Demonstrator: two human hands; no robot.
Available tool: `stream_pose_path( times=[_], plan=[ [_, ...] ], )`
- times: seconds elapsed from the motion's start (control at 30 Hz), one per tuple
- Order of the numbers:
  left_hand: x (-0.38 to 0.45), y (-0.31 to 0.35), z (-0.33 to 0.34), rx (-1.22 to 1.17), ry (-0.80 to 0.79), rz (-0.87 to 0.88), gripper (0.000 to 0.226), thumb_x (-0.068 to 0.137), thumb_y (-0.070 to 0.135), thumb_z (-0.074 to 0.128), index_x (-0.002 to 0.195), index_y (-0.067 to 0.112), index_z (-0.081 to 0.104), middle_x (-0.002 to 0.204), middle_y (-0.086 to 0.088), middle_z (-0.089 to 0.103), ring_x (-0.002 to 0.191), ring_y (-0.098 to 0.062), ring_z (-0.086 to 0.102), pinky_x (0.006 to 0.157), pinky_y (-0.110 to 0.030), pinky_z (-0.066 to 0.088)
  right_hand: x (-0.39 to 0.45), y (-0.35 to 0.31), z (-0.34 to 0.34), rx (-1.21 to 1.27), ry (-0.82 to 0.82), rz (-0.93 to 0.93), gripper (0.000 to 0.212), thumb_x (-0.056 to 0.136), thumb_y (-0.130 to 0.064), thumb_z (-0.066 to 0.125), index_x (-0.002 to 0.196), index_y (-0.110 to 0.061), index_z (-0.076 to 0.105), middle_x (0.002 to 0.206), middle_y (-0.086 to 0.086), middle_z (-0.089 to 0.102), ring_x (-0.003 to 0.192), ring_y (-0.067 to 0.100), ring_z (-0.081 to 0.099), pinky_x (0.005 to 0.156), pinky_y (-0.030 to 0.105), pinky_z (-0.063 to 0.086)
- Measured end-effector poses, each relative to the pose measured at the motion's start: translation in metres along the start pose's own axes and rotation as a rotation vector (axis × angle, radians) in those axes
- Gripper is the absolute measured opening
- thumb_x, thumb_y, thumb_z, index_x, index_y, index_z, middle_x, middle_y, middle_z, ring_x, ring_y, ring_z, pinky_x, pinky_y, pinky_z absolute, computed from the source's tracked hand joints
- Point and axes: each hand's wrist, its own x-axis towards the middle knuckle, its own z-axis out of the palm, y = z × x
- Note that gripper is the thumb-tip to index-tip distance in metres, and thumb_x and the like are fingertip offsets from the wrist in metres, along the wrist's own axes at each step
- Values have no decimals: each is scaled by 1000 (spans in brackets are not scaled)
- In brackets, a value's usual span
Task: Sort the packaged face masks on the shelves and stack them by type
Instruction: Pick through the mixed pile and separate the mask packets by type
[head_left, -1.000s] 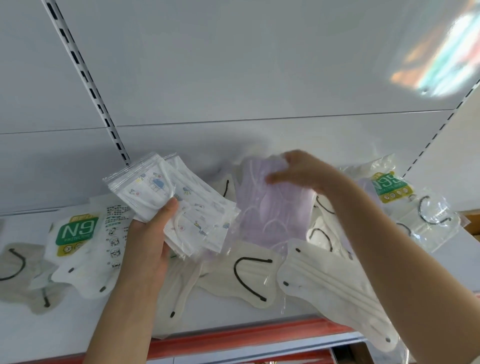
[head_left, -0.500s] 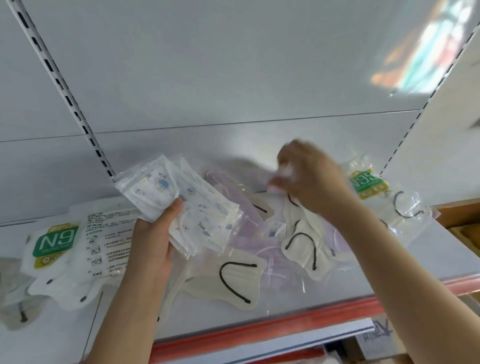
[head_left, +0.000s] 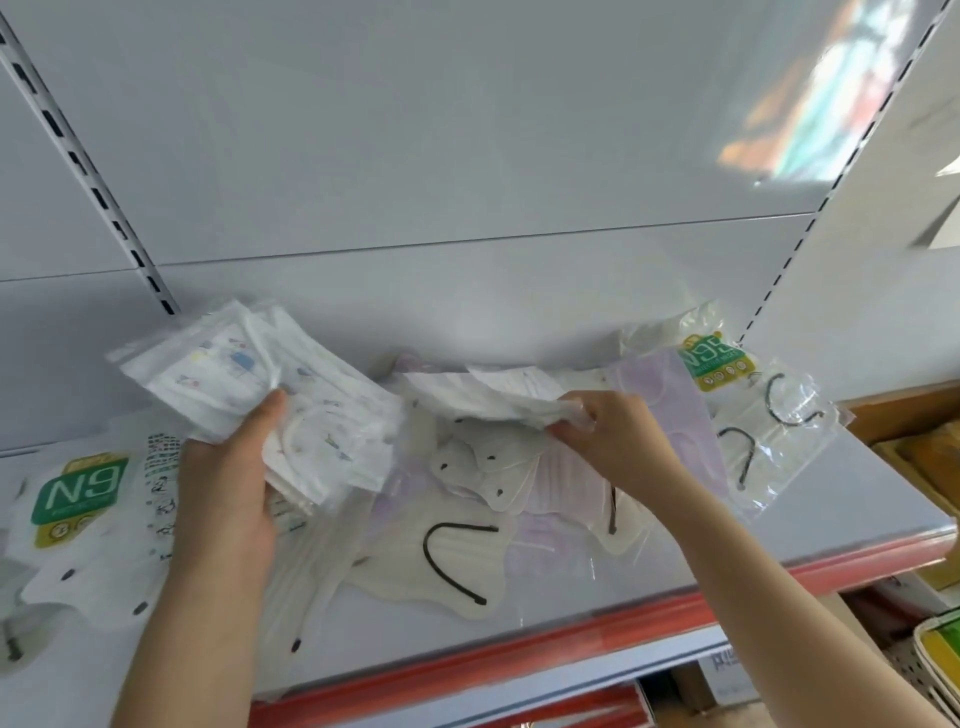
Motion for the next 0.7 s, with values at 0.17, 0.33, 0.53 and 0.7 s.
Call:
stream_pose_path(
  times=[0.17,0.33,0.53,0.7],
  plan=[
    [3,25,-5,-20,12,106,37,93,14,70,128,26,66,112,13,76,99,-4,73,70,-18,60,-1,-5,-18,329,-116,67,36,88,-40,71,60,-24,56,51,-12,32,49,7,28,50,22,25],
    [-6,25,3,24,-56,86,36,93,16,70,128,24,67,111,12,77,98,-5,74,70,-21,61,1,-12,-31,496,-265,103,24,102,-26,53,89,-11,67,76,-2,65,70,11,61,68,23,48],
    [21,42,-14,137,6,136,90,55,64,90,128,16,67,115,1,75,109,-26,72,90,-45,57,8,-52,-82,460,-97,-133,19,92,-30,70,86,-12,71,75,18,68,64,12,54,61,28,43],
    [0,50,25,295,-269,79,12,89,27,75,101,24,71,80,10,78,82,-14,76,72,-31,53,34,-121,-92,79,-172,-459,30,97,-32,61,79,-7,60,70,11,59,60,8,42,60,27,36]
  ],
)
